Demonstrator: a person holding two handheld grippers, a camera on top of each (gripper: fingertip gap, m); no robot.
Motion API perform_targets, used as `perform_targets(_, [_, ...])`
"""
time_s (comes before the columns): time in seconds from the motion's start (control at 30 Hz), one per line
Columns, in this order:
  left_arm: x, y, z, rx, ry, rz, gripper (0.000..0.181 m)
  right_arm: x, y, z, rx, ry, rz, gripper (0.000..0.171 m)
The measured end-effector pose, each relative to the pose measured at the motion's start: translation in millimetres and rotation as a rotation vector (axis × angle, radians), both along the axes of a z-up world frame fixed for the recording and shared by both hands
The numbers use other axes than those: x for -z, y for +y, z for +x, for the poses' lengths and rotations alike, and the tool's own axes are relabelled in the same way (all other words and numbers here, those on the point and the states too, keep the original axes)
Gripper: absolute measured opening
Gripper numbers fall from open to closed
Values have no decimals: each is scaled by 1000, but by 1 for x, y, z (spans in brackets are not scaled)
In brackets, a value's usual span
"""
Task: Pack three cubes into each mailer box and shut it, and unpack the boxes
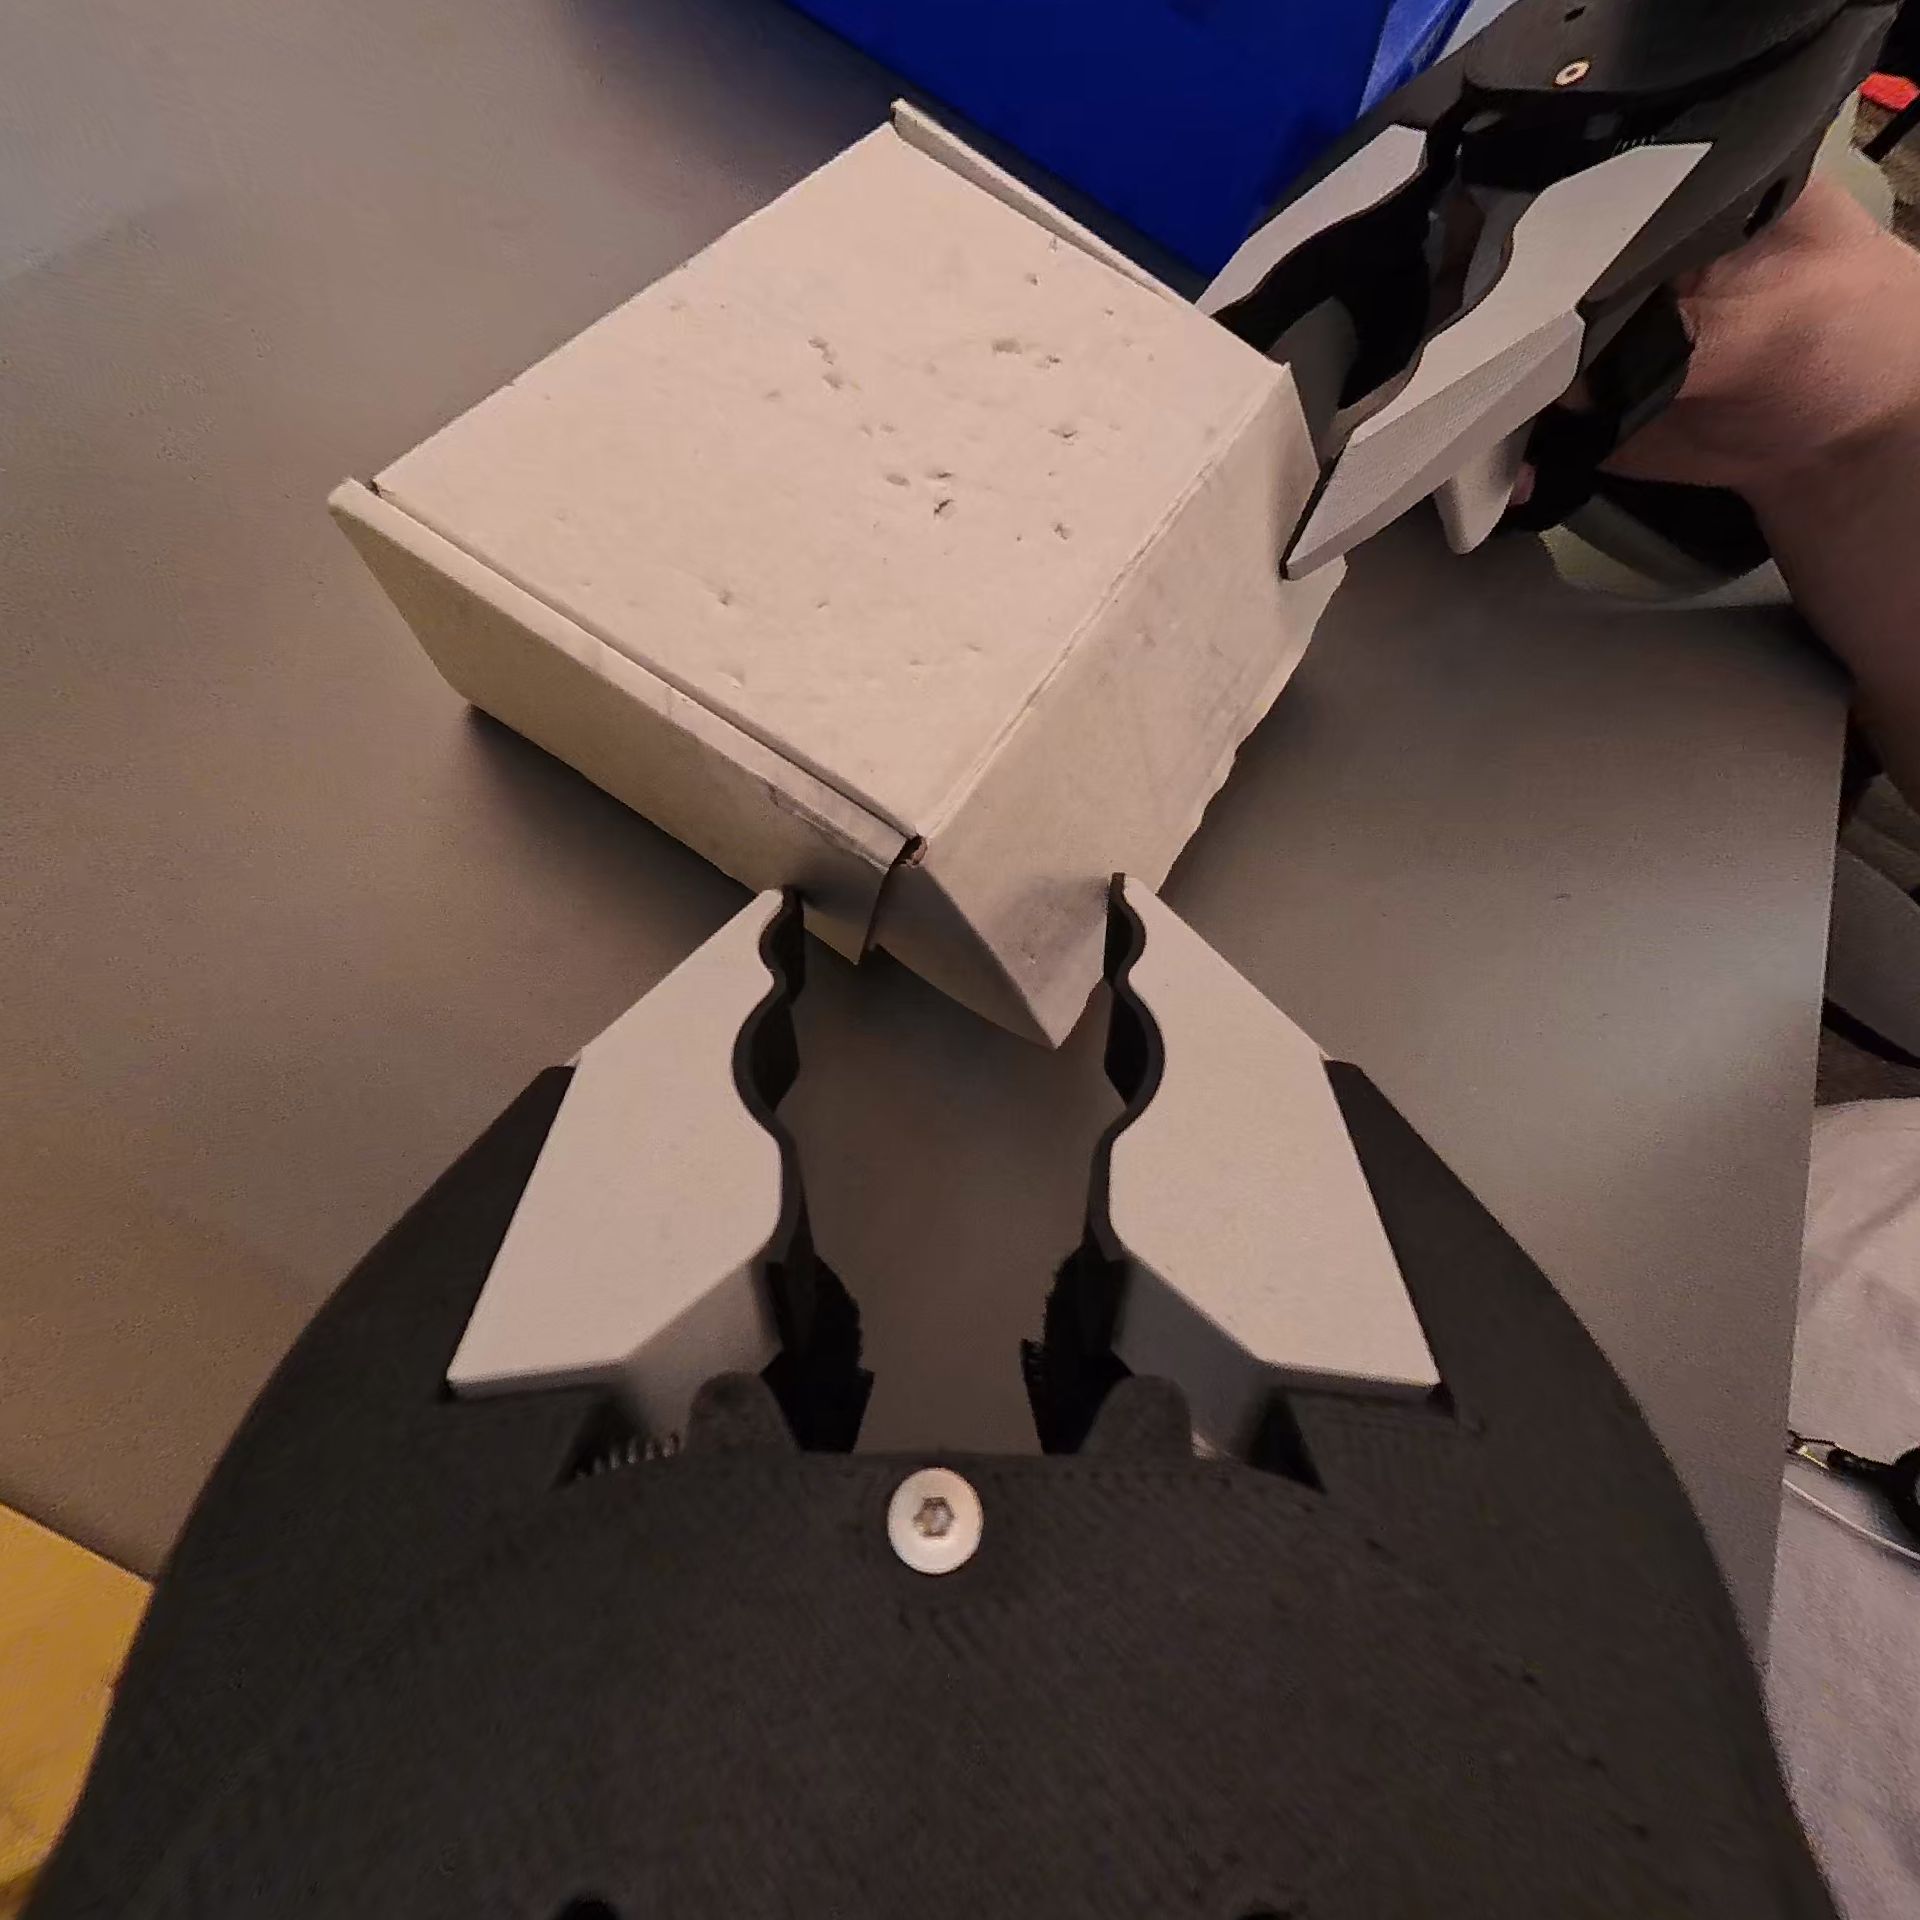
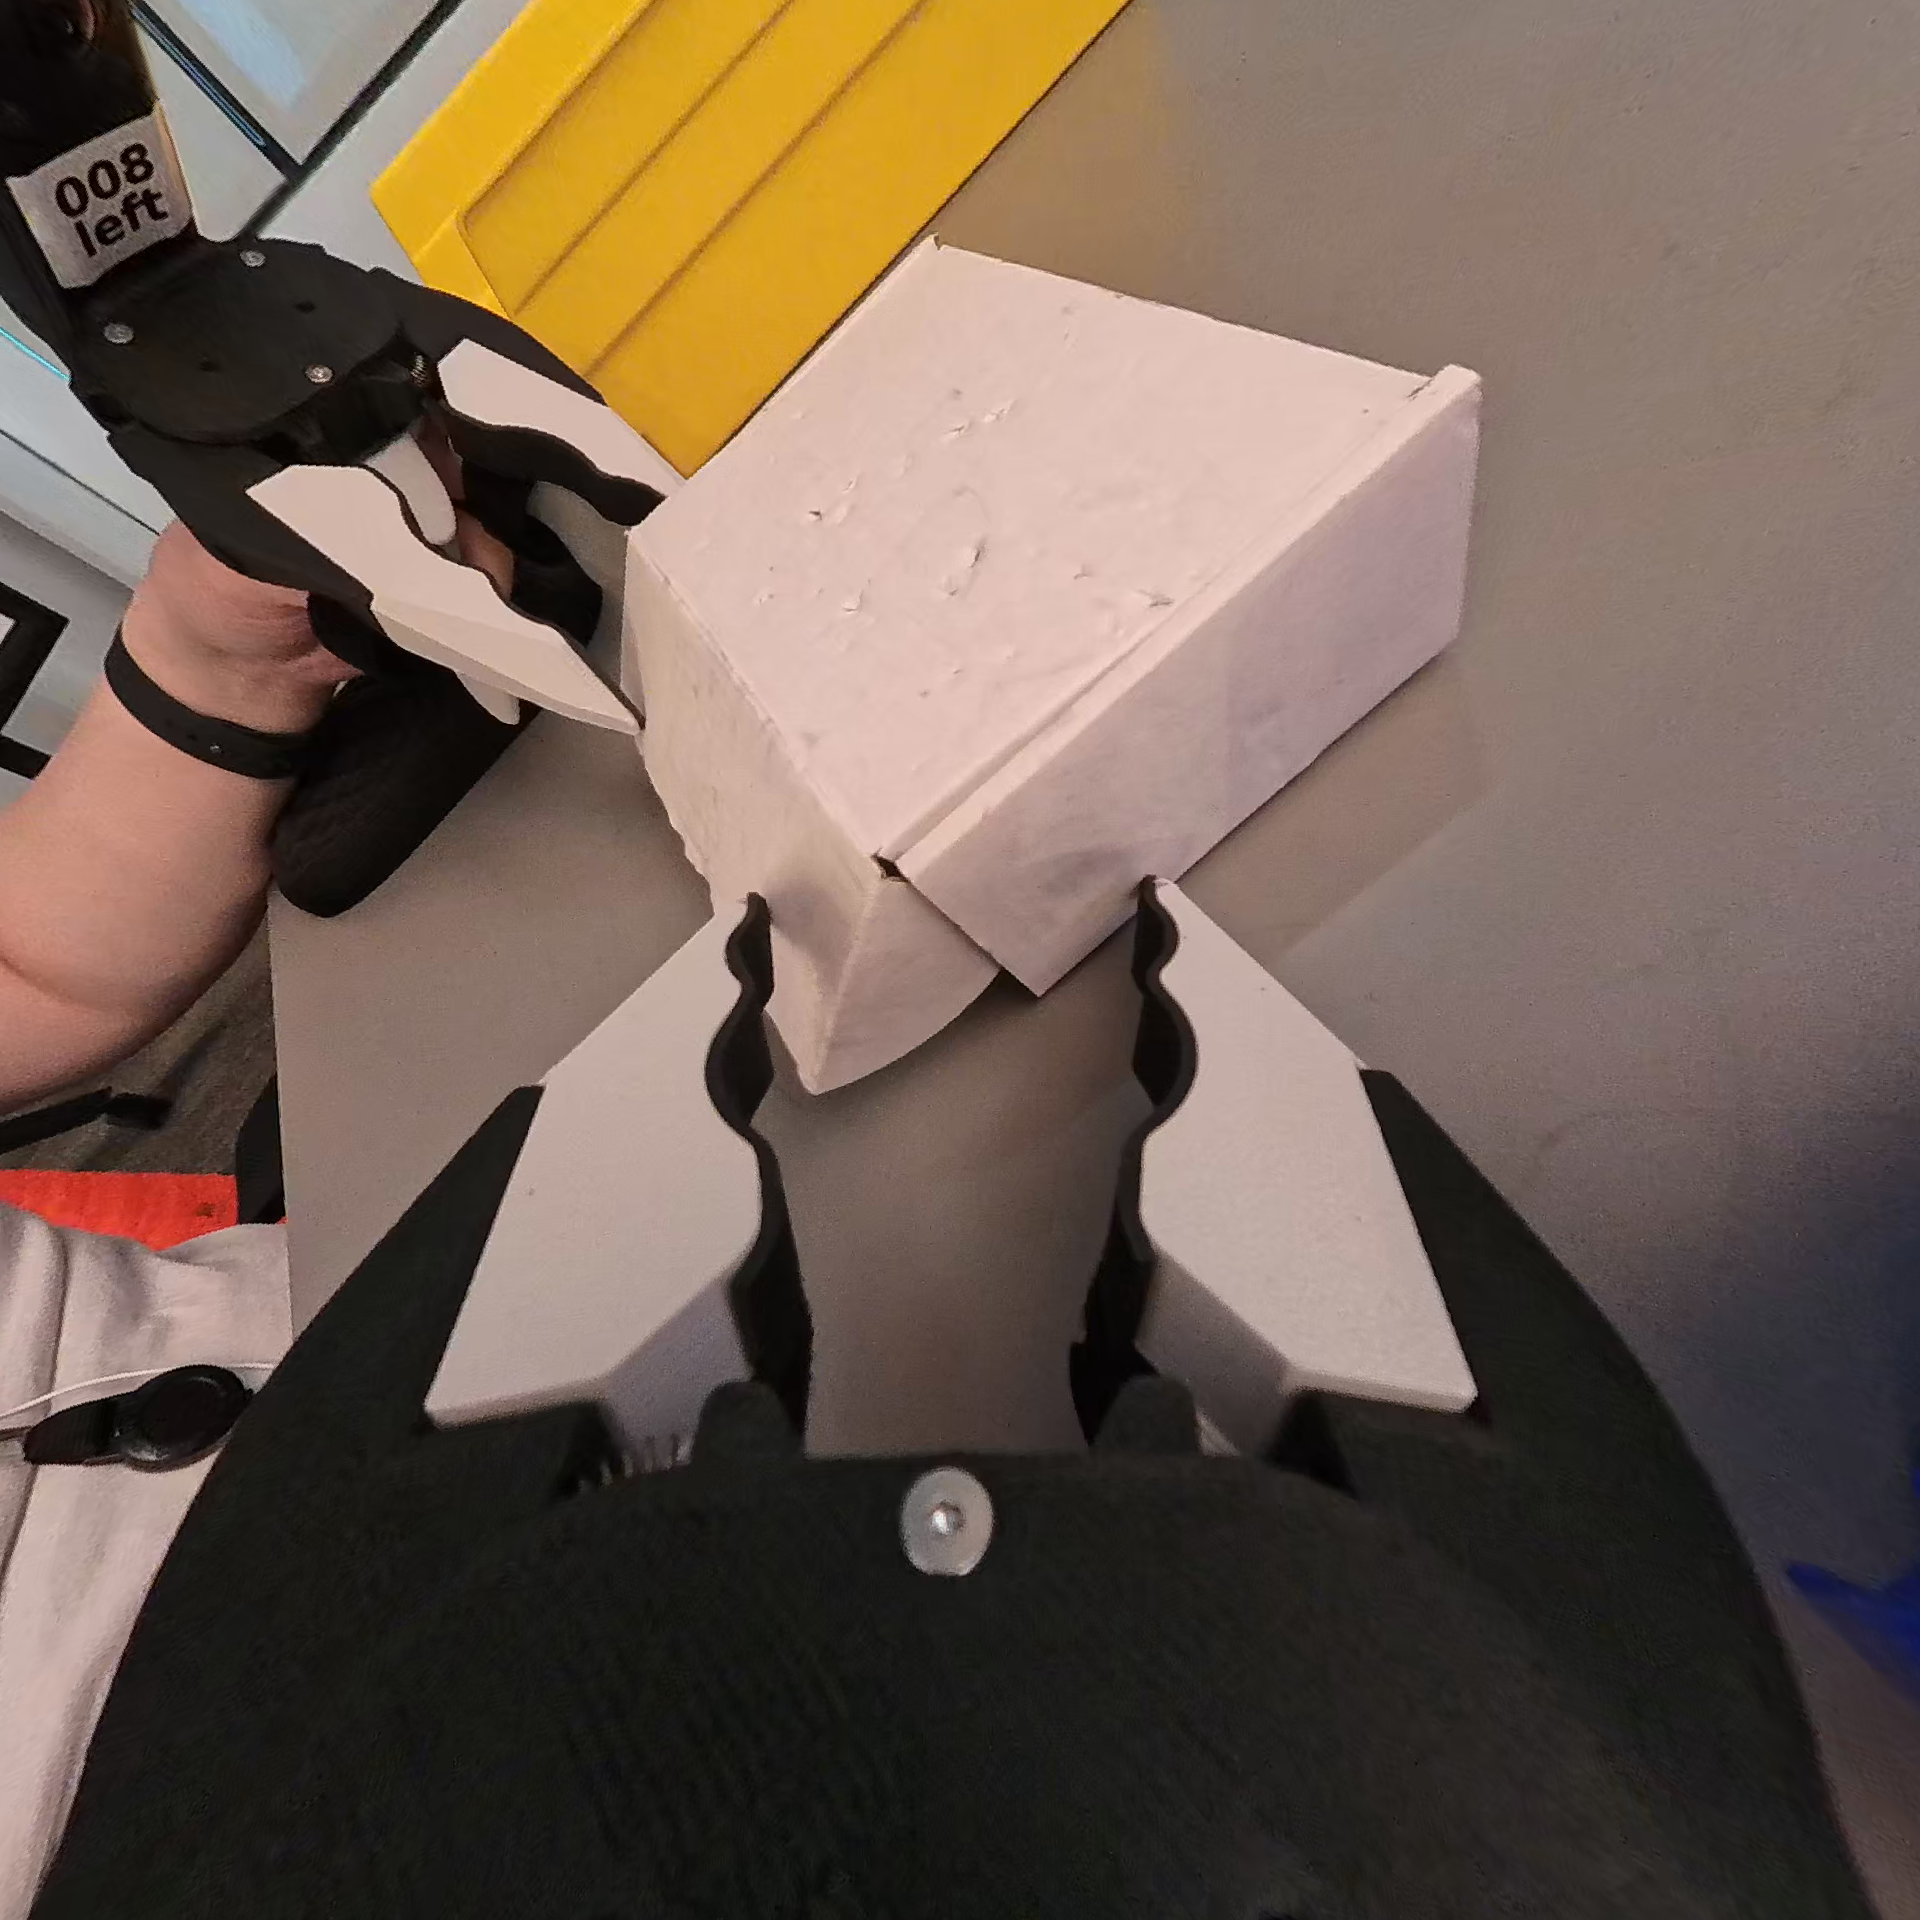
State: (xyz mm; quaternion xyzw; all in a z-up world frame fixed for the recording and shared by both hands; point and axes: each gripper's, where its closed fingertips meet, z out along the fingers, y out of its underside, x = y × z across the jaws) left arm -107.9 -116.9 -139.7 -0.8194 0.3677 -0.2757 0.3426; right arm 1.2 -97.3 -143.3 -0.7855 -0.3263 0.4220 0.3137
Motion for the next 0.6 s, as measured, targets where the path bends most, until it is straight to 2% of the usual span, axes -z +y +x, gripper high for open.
perform_targets(0.03, [0,0,0,-2,6,5,57,0,0,0,2,-1,1,69])
perform_targets(0.23, [0,-7,-3,-1,25,12,58,-1,-13,-4,2,-31,17,74])
perform_targets(0.43, [3,-23,-10,26,47,3,60,5,-39,-13,4,-173,160,78])
perform_targets(0.6, [8,-27,-13,41,59,-27,61,5,-44,-16,37,-210,236,77])
